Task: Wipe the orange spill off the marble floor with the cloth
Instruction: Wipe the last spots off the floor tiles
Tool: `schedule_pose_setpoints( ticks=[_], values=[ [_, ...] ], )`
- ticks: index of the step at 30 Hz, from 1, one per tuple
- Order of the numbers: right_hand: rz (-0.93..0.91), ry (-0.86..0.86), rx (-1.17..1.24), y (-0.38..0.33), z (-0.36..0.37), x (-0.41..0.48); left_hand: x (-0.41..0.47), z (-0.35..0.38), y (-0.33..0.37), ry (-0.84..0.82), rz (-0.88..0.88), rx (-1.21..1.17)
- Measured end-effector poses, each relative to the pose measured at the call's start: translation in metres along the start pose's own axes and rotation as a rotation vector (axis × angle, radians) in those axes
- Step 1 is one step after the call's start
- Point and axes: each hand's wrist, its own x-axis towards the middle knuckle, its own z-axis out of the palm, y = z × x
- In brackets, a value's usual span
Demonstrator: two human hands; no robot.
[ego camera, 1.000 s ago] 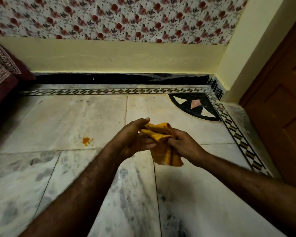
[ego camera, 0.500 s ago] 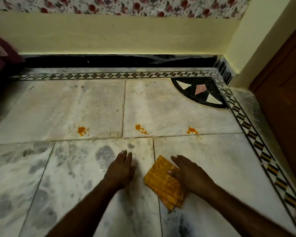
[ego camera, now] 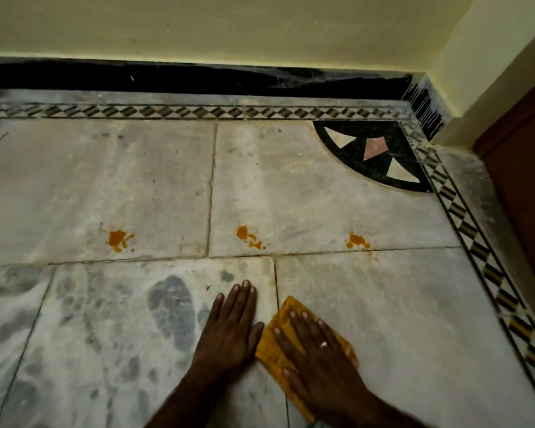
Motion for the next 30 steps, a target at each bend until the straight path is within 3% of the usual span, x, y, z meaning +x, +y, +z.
schedule_pose_setpoints(
  ticks=[6,13,18,25,30],
  values=[
    [0.024,0.039,0.035,0.029,-0.014,0.036,0.008,0.004,0.007,0.042,-0.09,-0.044],
    [0.254,0.059,-0.025,0.094,-0.028,0.082,0.028,0.003,0.01,0.06,-0.104,-0.024],
    [0.517,0.15,0.032,0.067,-0.002,0.047,0.051,0.001,0.014,0.091,-0.102,-0.055],
    [0.252,0.193,-0.01,0.038,0.0,0.071,0.055,0.002,0.015,0.139,-0.101,-0.061],
    [0.373,0.126,-0.023,0.093,-0.02,0.099,0.053,0.003,0.014,0.179,-0.098,-0.055]
  ],
)
